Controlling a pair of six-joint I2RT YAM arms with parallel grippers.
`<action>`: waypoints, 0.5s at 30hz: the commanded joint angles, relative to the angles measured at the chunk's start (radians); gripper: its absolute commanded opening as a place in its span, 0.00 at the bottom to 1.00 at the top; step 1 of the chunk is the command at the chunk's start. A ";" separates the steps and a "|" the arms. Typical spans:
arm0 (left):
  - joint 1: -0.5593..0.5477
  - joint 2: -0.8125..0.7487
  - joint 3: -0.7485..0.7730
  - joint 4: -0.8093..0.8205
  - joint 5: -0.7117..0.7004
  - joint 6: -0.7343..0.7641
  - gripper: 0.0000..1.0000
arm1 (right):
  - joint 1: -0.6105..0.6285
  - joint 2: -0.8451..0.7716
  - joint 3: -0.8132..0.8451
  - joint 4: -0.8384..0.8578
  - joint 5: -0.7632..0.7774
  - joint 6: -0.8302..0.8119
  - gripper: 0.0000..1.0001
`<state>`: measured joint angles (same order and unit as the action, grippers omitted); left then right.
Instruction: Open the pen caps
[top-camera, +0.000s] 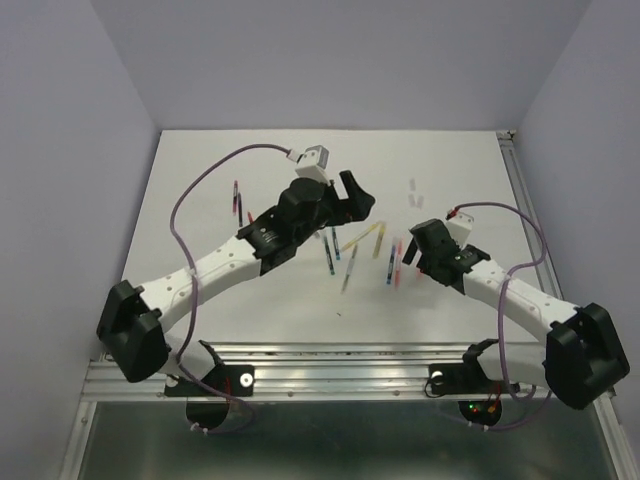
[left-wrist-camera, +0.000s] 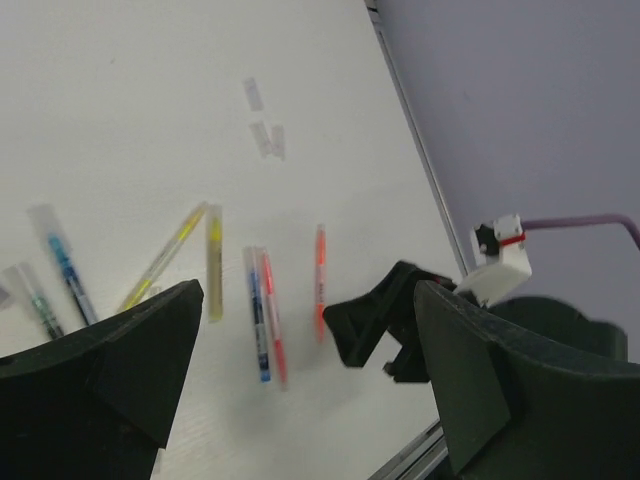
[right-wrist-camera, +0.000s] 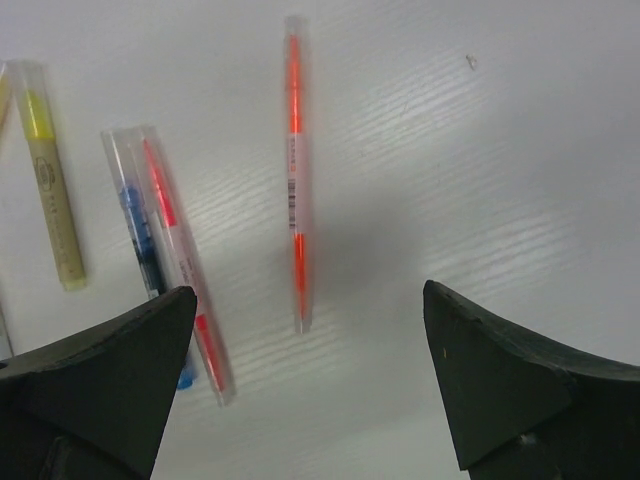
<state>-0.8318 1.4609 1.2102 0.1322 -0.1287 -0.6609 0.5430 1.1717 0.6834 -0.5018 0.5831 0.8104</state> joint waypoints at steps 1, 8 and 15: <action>-0.009 -0.203 -0.208 -0.040 -0.091 -0.026 0.99 | -0.107 0.064 0.079 0.117 -0.092 -0.086 1.00; -0.012 -0.499 -0.415 -0.131 -0.222 -0.097 0.99 | -0.209 0.233 0.108 0.230 -0.258 -0.168 0.82; -0.012 -0.613 -0.505 -0.198 -0.270 -0.158 0.99 | -0.210 0.361 0.102 0.247 -0.258 -0.160 0.52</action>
<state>-0.8371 0.8749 0.7307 -0.0399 -0.3344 -0.7826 0.3347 1.4948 0.7502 -0.3042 0.3408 0.6621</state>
